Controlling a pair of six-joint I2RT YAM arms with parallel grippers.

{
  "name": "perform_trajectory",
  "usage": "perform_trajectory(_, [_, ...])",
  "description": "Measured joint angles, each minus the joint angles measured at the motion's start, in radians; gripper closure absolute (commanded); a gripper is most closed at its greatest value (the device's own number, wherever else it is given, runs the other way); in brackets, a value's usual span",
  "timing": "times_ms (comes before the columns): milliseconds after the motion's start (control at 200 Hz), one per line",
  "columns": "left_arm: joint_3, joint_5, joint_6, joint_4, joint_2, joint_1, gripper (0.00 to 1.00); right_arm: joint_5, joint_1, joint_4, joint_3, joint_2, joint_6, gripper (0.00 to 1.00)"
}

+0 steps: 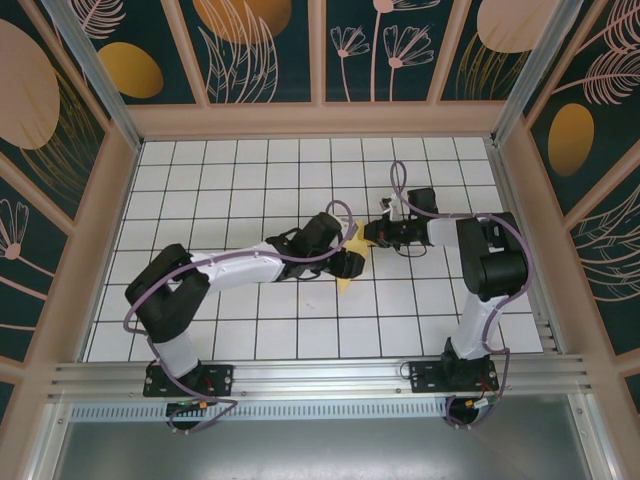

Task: Fold a paper plane with a square sheet of paper (fold left side to right side)

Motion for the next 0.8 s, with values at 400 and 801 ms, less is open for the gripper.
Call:
perform_trajectory(400, [0.123,-0.171,-0.008,-0.114,0.145,-0.086,0.42,0.029,0.005,-0.048,0.024,0.0,0.004,0.94])
perform_trajectory(801, [0.199,-0.316,-0.027,-0.201,0.214,-0.126,0.45,0.029,0.014,-0.053,0.037,0.0,0.003,0.94])
